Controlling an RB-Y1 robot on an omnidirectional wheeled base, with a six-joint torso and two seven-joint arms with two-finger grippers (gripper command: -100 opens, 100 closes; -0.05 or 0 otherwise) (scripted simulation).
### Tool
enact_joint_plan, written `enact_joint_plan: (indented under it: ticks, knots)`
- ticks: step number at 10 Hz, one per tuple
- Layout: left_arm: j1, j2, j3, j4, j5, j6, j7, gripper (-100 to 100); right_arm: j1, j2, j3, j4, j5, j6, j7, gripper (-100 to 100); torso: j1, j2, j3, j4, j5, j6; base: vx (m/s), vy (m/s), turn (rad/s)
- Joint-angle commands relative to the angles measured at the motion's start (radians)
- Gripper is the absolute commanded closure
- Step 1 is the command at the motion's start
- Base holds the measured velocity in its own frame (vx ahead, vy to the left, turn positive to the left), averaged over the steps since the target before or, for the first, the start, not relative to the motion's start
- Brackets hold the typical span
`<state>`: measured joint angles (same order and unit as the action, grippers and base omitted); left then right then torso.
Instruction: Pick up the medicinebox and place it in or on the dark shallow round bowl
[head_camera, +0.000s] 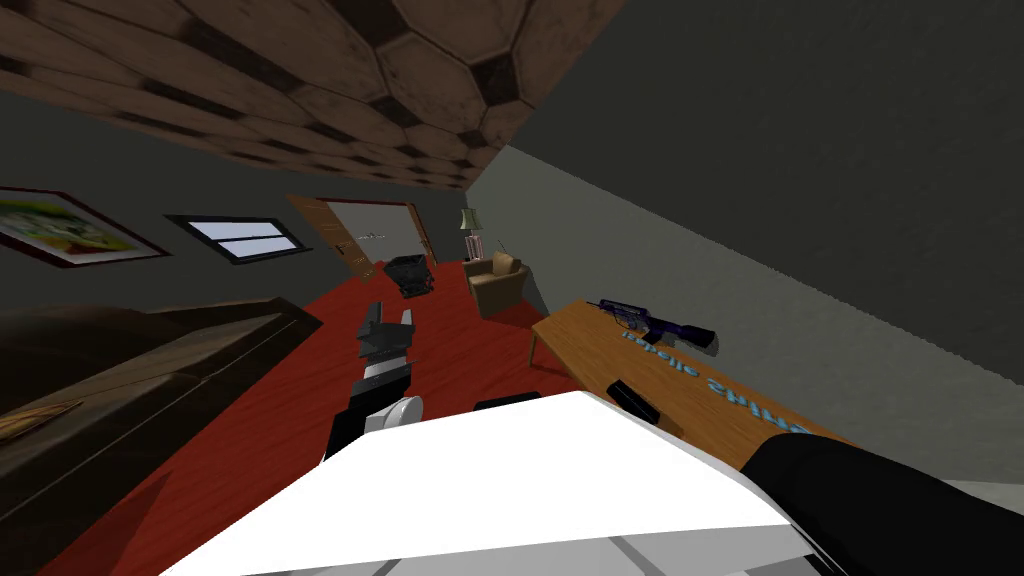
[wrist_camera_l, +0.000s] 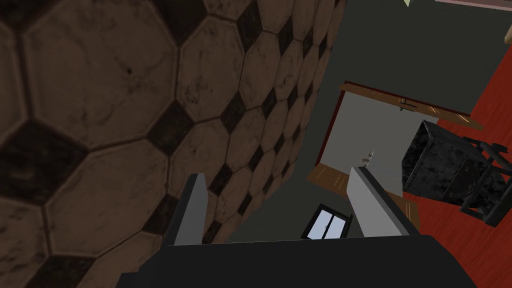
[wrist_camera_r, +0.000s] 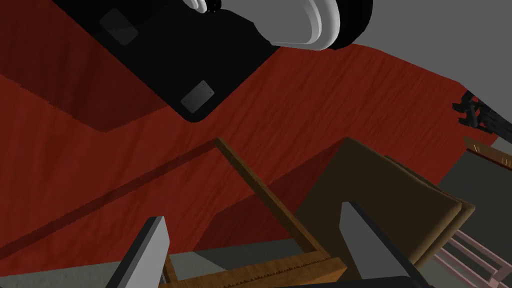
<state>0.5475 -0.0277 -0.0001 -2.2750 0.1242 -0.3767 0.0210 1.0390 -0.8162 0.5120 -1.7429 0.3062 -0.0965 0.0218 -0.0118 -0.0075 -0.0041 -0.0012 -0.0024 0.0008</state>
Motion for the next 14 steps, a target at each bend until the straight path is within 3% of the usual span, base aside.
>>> enact_joint_plan:
  ticks: [1,4,6,7,13,14]
  knots:
    - [0.0,0.0,0.0,0.0,0.0,0.0,0.0,0,0.016,-0.05,0.004,0.0,-0.003,0.02,0.003,-100,0.0,0.0,0.0,0.0,0.0,0.0,0.032,-0.102,0.161]
    - [0.0,0.0,0.0,0.0,0.0,0.0,0.0,0,0.03,-0.096,0.017,0.024,-0.002,0.043,0.014,-100,0.005,0.001,0.001,0.0,0.001,0.0,0.011,-0.051,0.141]
    - [0.0,0.0,0.0,0.0,0.0,0.0,0.0,0,0.056,-0.174,0.041,0.067,-0.002,0.085,0.037,-100,0.003,0.001,0.0,0.0,0.001,0.0,0.026,-0.1,0.35]
    - [0.0,0.0,0.0,0.0,0.0,0.0,0.0,0,0.056,-0.181,0.041,0.067,-0.002,0.085,0.037,-100,0.0,0.0,0.0,0.0,0.0,0.0,0.031,-0.101,0.143]
    - [0.0,0.0,0.0,0.0,0.0,0.0,0.0,0,0.091,-0.344,0.074,0.131,-0.017,0.157,0.09,-100,0.001,-0.004,-0.002,-0.001,0.0,0.0,0.048,-0.099,0.25]
    - [0.0,0.0,0.0,0.0,0.0,0.0,0.0,0,0.091,-0.344,0.074,0.131,-0.017,0.157,0.09,-100,0.002,-0.005,-0.003,-0.001,0.0,0.0,0.065,-0.055,0.091]
